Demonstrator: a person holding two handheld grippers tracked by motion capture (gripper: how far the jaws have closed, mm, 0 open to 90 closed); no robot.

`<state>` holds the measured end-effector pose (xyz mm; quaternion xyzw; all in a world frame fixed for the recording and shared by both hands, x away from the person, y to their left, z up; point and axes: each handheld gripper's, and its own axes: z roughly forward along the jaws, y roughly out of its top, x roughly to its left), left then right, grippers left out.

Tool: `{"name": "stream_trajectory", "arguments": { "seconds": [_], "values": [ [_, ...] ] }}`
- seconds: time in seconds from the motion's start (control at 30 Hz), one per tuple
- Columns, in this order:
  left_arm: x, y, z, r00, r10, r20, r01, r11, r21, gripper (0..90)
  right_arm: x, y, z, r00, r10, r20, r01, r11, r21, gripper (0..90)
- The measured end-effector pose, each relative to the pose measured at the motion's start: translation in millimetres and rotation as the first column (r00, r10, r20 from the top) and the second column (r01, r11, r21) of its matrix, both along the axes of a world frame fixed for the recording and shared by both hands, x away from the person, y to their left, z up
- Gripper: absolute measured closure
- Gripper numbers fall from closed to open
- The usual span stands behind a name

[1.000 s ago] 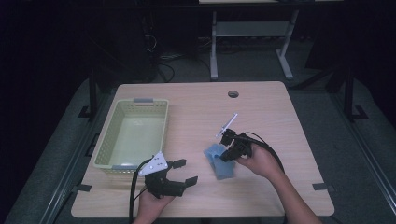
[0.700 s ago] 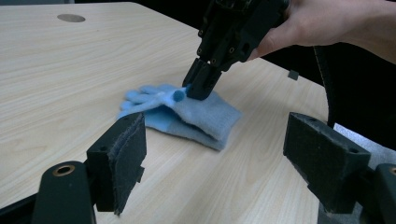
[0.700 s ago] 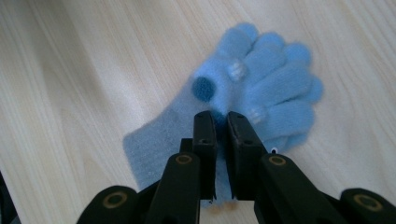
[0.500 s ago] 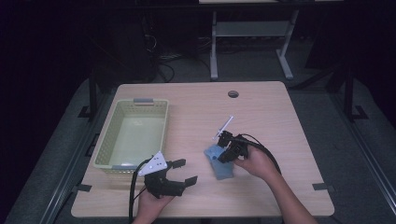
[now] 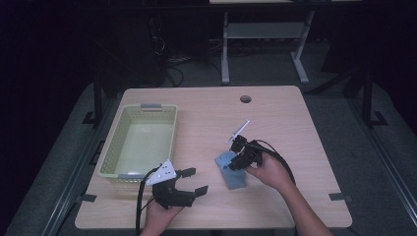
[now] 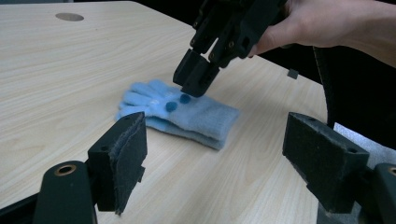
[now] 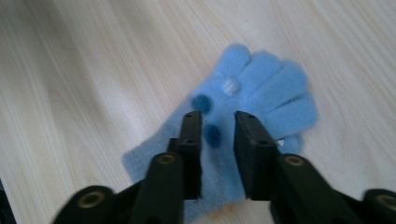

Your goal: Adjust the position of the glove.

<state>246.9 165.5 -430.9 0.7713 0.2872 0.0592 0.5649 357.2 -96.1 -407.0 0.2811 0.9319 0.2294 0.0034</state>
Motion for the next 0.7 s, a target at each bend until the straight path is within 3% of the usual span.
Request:
{"name": "stream_trajectory", "arguments": {
  "seconds": [0.23,0.57,0.7],
  "values": [
    [0.1,1.0,0.1,1.0000,0.004,0.007,-0.004,1.0000,0.000,21.6,2.0,7.2,-10.2,0.9998,-0.002,-0.020,0.002,1.000,-0.008,83.5],
    [-0.4,-0.2,-0.5,1.0000,-0.003,0.005,0.002,0.9999,0.011,21.5,2.5,8.3,-23.8,0.9987,-0.021,-0.046,0.020,1.000,-0.023,83.9],
    [-0.5,-2.1,-1.7,1.0000,-0.004,-0.001,0.004,0.9999,0.013,21.6,1.5,3.5,-23.7,0.9986,-0.028,-0.044,0.028,1.000,0.010,80.7]
  ]
}}
